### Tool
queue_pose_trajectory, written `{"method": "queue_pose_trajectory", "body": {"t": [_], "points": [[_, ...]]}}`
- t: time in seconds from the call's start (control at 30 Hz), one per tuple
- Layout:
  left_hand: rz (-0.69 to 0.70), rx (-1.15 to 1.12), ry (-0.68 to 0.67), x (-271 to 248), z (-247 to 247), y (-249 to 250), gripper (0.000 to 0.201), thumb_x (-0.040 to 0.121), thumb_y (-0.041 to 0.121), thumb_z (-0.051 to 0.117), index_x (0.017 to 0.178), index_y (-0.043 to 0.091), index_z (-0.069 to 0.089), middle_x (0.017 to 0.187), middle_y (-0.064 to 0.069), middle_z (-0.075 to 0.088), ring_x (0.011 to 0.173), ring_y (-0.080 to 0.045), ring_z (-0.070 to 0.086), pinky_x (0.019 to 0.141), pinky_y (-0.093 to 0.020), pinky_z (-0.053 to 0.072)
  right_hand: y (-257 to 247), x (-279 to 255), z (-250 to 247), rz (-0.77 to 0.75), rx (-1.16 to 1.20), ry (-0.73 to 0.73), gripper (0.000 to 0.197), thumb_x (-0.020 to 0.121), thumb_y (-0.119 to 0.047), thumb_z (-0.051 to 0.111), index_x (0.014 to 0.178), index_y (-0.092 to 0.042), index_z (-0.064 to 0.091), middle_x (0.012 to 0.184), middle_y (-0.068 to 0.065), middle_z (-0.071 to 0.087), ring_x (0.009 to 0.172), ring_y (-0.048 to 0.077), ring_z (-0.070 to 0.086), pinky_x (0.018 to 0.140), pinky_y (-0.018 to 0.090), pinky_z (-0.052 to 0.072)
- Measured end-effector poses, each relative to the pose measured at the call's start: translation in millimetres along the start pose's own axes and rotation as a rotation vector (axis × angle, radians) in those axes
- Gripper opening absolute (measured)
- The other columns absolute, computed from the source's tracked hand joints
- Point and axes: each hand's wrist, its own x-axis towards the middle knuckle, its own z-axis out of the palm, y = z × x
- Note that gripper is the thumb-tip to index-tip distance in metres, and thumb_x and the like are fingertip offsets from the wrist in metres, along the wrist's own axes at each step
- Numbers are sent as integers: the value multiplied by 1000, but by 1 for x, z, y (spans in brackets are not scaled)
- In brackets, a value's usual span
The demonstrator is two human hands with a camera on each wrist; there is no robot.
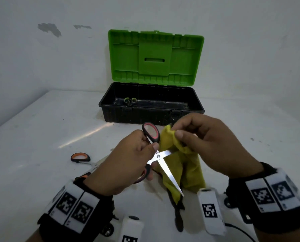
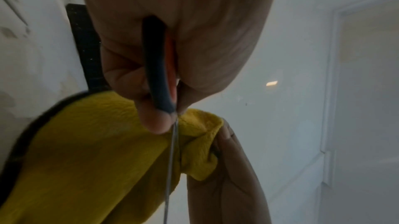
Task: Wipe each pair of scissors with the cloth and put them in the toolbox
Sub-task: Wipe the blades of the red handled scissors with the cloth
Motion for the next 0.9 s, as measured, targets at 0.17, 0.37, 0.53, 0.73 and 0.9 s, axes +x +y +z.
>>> {"method": "queue_pose_trajectory", "body": {"t": [0.17, 0.37, 0.53, 0.73, 0.9], "points": [[22, 23, 17, 2, -2, -4, 13, 100, 28, 54, 102, 15, 54, 86, -26, 63, 50, -24, 63, 45, -22, 45, -5, -8, 6, 0, 13, -84, 10, 93, -13, 61, 89, -17, 70, 79, -4, 69, 66, 6, 62, 58, 14, 45], [143, 83, -23, -1, -3, -1, 9, 99, 24, 54, 107, 19, 54, 77, -26, 61, 55, -39, 60, 48, -29, 47, 4, -10, 7, -51, -256, -67, 22, 81, -19, 77, 102, -25, 71, 102, -14, 63, 82, 5, 67, 68, 11, 50], [224, 105, -10, -4, 1, 1, 4, 99, 20, 55, 97, 19, 52, 55, -4, 55, 41, -20, 56, 45, -24, 45, -1, -10, 10, 12, -275, -263, 10, 86, -28, 72, 83, -37, 72, 73, -13, 67, 68, 5, 63, 60, 16, 47], [269, 178, -24, -5, -2, 4, 7, 98, 22, 57, 94, 20, 50, 55, 1, 55, 40, -8, 53, 45, -19, 45, -3, -4, 4, 66, -270, -426, 23, 93, -25, 65, 70, -28, 66, 59, -11, 58, 52, 4, 49, 54, 12, 36], [243, 132, -46, -8, -3, 1, 5, 98, 22, 55, 97, 22, 51, 65, -14, 61, 42, -10, 59, 47, -24, 48, 0, -6, -12, 148, -278, -465, 13, 92, -28, 65, 86, -27, 77, 80, -7, 74, 72, 9, 67, 68, 32, 55]]}}
